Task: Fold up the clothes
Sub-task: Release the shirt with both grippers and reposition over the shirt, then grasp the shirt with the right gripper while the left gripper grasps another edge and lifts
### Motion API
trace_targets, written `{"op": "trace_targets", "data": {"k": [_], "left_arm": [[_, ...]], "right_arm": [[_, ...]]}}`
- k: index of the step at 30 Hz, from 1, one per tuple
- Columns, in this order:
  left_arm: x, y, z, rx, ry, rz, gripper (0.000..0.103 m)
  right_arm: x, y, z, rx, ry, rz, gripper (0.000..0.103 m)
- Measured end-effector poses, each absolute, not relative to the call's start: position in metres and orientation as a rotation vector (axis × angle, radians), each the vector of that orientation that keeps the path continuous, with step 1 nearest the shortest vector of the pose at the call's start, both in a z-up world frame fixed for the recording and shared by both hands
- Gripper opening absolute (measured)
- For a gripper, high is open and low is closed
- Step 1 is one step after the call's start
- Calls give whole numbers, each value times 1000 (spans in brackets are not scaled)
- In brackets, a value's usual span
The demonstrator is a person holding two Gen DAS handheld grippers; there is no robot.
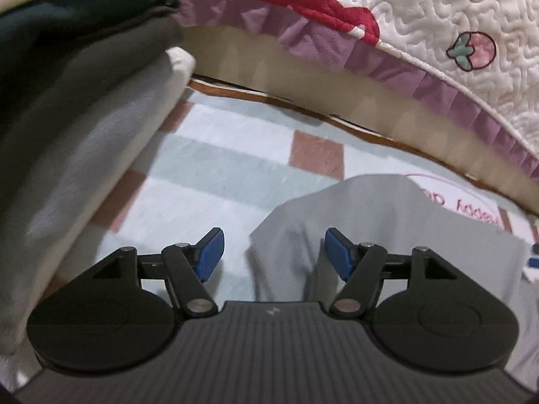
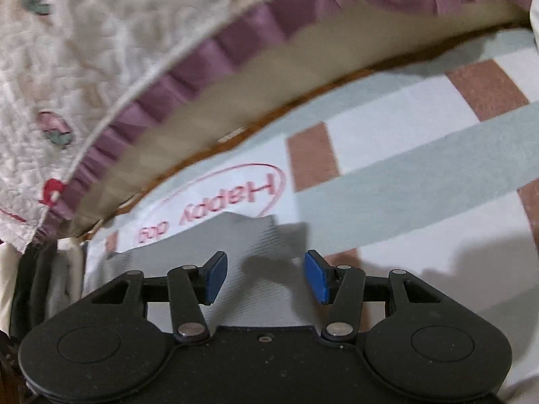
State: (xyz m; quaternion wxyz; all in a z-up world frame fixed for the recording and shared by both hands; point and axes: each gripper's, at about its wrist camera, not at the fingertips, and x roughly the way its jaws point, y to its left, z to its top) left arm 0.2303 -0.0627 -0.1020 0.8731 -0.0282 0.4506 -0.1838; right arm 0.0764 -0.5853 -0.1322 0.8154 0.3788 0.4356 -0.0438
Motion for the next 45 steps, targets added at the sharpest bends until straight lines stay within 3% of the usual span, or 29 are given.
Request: {"op": "trace_targets", "data": {"k": [7,10,11,12,13,14,18,22,28,31,33,34,36,41,42,45], "left_arm": [[264,-81,-124,-137,993,-397,67],[274,-94,-132,-132,975,-324,68],[276,-98,-138,-139,1001,-361,62],[278,-102,-142,-146,1023,-393,32],[275,-104,-144,-152,1032,-407,18],[271,-105,-145,-155,1031,-415,16],[226,-98,-111,-67,875,-397,11],[141,-34,-70,-217,816,-519,11],[79,19,-111,-167,1104,-465,11],[77,25,-106,-142,1098,-484,13],[75,26,-95,-135,1041,-498,15],[74,26,-91,-148,1019,-513,18],[77,30,-90,-196,1016,-547,34],[87,36,-101,-260,1045,-518,44],[89,37,-102,-264,1049,-504,47],[95,38,-110,-275,1075,-501,57]], "right_arm": [[97,-587,-166,940,972,29,57],[99,-566,-159,817,977,12,56],[101,-560,-155,780,963,7,56],[103,-557,-153,757,947,9,54],[105,-552,-152,728,931,14,49],[107,-544,-149,694,942,56,6],[71,-496,-107,528,868,290,7],[-18,-456,-82,413,863,449,7],[-81,-442,-128,334,1220,337,8],[-85,-446,-124,376,1234,311,15],[-80,-449,-112,388,1197,298,30],[-77,-451,-105,388,1171,289,35],[-71,-458,-92,441,1097,272,44],[-53,-472,-91,628,973,210,54],[-48,-469,-96,658,970,195,59],[-28,-467,-119,751,1007,129,62]]}}
